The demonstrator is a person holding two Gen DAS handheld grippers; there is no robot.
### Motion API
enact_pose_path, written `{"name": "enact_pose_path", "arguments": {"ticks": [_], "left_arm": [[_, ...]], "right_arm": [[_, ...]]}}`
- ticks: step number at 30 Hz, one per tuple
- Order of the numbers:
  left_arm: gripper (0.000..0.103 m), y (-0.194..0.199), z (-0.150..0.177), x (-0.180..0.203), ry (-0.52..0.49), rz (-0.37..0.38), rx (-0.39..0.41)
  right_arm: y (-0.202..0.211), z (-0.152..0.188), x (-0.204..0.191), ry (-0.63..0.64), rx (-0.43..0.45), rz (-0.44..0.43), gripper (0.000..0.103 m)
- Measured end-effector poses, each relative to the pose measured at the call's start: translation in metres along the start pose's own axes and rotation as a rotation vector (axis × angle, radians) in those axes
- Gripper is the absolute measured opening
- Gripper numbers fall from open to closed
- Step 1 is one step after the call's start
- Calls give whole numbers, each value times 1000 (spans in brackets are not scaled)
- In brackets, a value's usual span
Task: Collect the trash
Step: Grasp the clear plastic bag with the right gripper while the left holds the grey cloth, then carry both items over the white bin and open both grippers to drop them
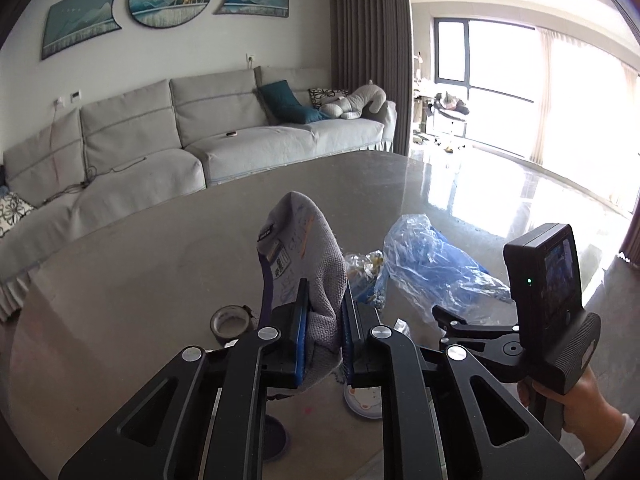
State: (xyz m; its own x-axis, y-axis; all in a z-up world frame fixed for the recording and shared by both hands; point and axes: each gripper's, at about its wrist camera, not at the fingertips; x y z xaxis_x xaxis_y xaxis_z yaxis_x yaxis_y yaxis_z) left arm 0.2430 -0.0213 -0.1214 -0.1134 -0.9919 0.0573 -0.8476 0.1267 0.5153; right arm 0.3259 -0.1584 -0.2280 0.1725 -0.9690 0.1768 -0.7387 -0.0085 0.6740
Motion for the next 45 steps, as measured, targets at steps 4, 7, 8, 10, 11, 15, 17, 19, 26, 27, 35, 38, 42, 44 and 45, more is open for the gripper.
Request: {"name": "enact_pose_path", "arguments": {"ticks": [4, 7, 8, 10, 11, 15, 17, 19, 26, 27, 35, 38, 42, 44, 45], "left_arm": [[13, 3, 1, -3, -5, 2, 12], [13, 4, 3, -4, -5, 6, 13], [13, 6, 5, -6, -3, 8, 15], [13, 8, 5, -6, -4, 9, 18], [13, 10, 4, -6, -3, 10, 21], [13, 18, 1, -8, 11, 33, 22], [13, 26, 0, -8, 17, 56, 19], [13, 37, -1, -5, 6, 76, 22], [13, 80, 11, 11, -32, 181, 2], [13, 87, 14, 14, -34, 202, -3], [13, 137, 55, 53, -103, 356, -64], [13, 149, 74, 69, -133, 398, -89], [13, 156, 104, 89, -175, 439, -149], [13, 156, 118, 100, -191, 463, -191], [13, 157, 124, 105, -197, 480, -211]], "right_arm": [[-8, 4, 6, -33, -38, -79, 10], [-2, 5, 8, -36, -23, -105, 5], [3, 4, 6, -39, -10, -105, 5], [15, 3, 5, -22, 30, -95, 4], [23, 0, 3, -13, 54, -87, 4], [53, -10, 6, -2, 131, -91, 4], [67, -16, 9, 2, 159, -92, 4], [85, -16, 9, -3, 185, -99, 4], [154, 2, 0, -22, 235, -96, 4], [166, 7, -2, -28, 240, -94, 4], [251, 57, -1, -46, 229, 9, 4], [269, 78, -4, -57, 215, 40, 4], [283, 107, -9, -69, 179, 78, 4], [286, 119, -8, -76, 160, 101, 4], [287, 124, -7, -78, 150, 110, 4]]}}
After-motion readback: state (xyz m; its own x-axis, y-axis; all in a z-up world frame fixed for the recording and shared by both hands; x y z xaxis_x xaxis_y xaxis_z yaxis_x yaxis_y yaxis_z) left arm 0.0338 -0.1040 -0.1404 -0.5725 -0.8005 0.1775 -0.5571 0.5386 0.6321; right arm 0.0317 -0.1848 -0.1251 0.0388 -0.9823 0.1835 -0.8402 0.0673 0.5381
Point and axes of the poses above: each gripper's, at about its wrist camera, not at the fingertips, and y roughly against the way its jaws point, x to its right, z to its underside, and after that the axes turned 6 degrees about y, right-handed
